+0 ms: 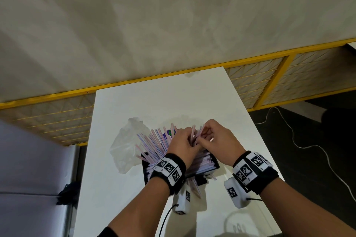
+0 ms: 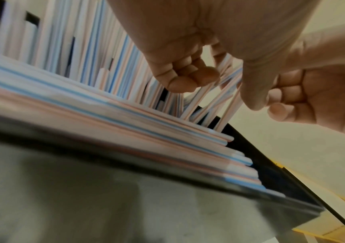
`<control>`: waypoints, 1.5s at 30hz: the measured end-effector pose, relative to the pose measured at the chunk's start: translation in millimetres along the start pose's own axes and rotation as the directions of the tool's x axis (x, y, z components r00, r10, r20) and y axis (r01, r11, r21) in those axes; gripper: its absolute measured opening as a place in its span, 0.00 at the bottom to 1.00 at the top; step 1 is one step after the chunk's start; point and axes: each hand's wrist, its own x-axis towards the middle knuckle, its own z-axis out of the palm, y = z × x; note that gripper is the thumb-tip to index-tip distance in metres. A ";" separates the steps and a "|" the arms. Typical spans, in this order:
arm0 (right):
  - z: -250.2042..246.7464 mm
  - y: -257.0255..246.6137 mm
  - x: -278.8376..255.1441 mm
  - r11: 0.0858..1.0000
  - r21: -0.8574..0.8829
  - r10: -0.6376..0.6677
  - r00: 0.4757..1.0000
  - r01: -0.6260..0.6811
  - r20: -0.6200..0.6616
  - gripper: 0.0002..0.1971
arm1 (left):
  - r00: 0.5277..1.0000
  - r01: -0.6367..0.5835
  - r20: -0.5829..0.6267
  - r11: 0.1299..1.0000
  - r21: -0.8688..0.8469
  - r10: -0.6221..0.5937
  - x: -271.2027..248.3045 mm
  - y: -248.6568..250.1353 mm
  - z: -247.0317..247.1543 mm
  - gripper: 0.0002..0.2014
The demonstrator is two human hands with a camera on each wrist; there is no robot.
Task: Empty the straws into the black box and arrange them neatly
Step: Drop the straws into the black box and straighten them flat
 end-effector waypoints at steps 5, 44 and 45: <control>-0.2 -12.6 -4.2 0.994 0.021 -0.111 0.993 0.110 0.039 0.10 | 0.999 0.046 0.009 0.990 0.133 -0.048 4.4 -2.0 5.7 0.07; 34.2 34.4 -60.4 0.774 -0.569 -0.093 0.939 0.277 0.331 0.28 | 1.000 -0.004 -0.019 0.985 0.175 0.008 -13.4 39.8 -59.5 0.08; 35.6 34.3 -59.8 0.759 -0.587 -0.079 0.935 0.280 0.345 0.28 | 1.000 -0.003 -0.026 0.986 0.167 0.007 -16.3 41.8 -62.9 0.09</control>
